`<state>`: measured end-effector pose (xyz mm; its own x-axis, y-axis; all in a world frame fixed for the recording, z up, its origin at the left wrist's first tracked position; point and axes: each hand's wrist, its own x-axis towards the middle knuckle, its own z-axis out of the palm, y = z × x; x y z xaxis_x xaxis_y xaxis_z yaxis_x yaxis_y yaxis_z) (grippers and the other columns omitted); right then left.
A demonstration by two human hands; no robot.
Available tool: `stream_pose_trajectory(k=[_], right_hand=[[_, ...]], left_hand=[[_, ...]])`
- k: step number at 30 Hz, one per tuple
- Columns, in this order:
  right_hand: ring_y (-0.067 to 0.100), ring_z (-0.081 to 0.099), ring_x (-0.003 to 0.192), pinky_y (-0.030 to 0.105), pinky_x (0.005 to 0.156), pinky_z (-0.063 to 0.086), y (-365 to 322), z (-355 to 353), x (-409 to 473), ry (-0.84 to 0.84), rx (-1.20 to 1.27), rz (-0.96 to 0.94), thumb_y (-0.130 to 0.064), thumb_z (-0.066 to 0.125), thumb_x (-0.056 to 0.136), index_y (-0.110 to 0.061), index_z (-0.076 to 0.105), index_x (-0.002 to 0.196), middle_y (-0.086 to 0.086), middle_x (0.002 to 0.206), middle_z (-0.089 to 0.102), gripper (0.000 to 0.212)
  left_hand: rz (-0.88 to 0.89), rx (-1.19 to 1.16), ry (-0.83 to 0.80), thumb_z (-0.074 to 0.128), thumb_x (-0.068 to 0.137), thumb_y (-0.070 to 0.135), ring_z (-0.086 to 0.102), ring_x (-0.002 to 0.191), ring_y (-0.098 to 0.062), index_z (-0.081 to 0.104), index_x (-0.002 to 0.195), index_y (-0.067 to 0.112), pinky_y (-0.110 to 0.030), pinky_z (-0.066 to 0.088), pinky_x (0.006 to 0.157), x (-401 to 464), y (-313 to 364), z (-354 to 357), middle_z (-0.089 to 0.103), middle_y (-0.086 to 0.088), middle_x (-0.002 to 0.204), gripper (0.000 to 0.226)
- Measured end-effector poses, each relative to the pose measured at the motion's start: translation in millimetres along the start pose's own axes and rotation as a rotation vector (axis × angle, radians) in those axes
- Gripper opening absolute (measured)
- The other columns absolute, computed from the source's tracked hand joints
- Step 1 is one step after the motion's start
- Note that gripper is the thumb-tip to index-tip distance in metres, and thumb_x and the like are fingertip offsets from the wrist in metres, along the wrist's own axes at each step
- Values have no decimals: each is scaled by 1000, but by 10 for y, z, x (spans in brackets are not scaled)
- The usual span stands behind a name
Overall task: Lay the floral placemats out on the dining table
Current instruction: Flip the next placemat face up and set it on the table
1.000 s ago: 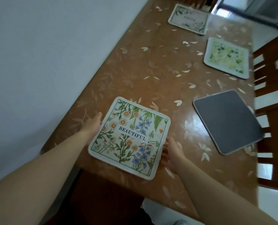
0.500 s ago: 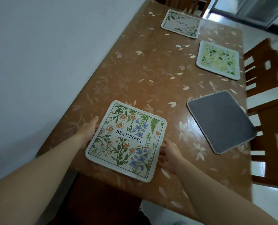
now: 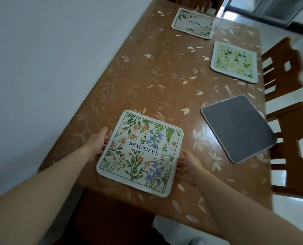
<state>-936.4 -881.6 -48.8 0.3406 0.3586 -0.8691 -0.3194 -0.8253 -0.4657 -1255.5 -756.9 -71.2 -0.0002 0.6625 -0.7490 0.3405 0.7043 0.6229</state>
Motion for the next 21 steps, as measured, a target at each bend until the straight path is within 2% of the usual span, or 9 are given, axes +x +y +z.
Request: stream_pose_trajectory(k=[4, 8, 12, 14, 16, 18, 20, 21], right_hand=[[24, 60, 73, 43, 79, 52, 1, -22, 21, -9, -1, 38, -45, 50, 102, -10, 67, 91, 0, 51, 69, 41], [23, 58, 75, 41, 79, 51, 17, -41, 33, -22, -9, 49, -46, 49, 102, -10, 67, 92, -1, 52, 69, 42], [25, 65, 78, 44, 84, 56, 27, -80, 47, -45, -25, 49, -48, 49, 103, -9, 69, 101, -1, 53, 71, 43], [25, 63, 78, 46, 86, 57, 21, -112, 55, -58, -25, 44, -49, 48, 104, -9, 68, 106, -1, 55, 70, 45], [26, 60, 80, 46, 85, 56, -8, -156, 58, -65, -18, 34, -50, 49, 104, -8, 67, 110, 3, 69, 70, 46], [29, 62, 93, 51, 96, 54, -51, -230, 57, -48, -13, 30, -51, 51, 103, -10, 65, 119, 8, 95, 68, 47], [30, 63, 104, 55, 103, 52, -100, -344, 39, -32, 7, 28, -53, 51, 103, -12, 65, 125, 8, 110, 67, 48], [31, 63, 108, 55, 104, 51, -127, -416, 29, -20, 23, 27, -54, 50, 104, -13, 65, 126, 8, 115, 67, 49]], left_hand=[[-3, -7, 12, 35, 102, 62, 61, 99, -16, 61, 132, 2, -43, 45, 89, 11, -4, -4, 68, -3, 108, 71], [3, 1, 8, 35, 102, 60, 62, 101, -17, 61, 133, 2, -44, 46, 92, 22, -30, -27, 68, -3, 109, 70], [19, 46, 25, 31, 102, 62, 62, 103, -17, 61, 134, 6, -45, 45, 94, -20, 4, 16, 69, -2, 113, 70], [60, 109, 58, 28, 100, 63, 64, 106, -23, 66, 127, 12, -48, 47, 98, -58, 75, 84, 70, -6, 119, 68], [111, 178, 82, 26, 94, 64, 68, 100, -30, 72, 104, 14, -53, 50, 98, -108, 173, 176, 75, -11, 109, 69], [160, 244, 92, 24, 90, 66, 71, 94, -31, 71, 89, 20, -53, 52, 94, -162, 290, 311, 77, -10, 95, 65], [182, 266, 100, 26, 87, 71, 70, 96, -25, 72, 92, 25, -48, 50, 94, -191, 392, 508, 77, -2, 98, 65], [193, 277, 101, 26, 88, 72, 67, 104, -25, 72, 102, 26, -49, 47, 97, -183, 440, 627, 75, -1, 109, 67]])
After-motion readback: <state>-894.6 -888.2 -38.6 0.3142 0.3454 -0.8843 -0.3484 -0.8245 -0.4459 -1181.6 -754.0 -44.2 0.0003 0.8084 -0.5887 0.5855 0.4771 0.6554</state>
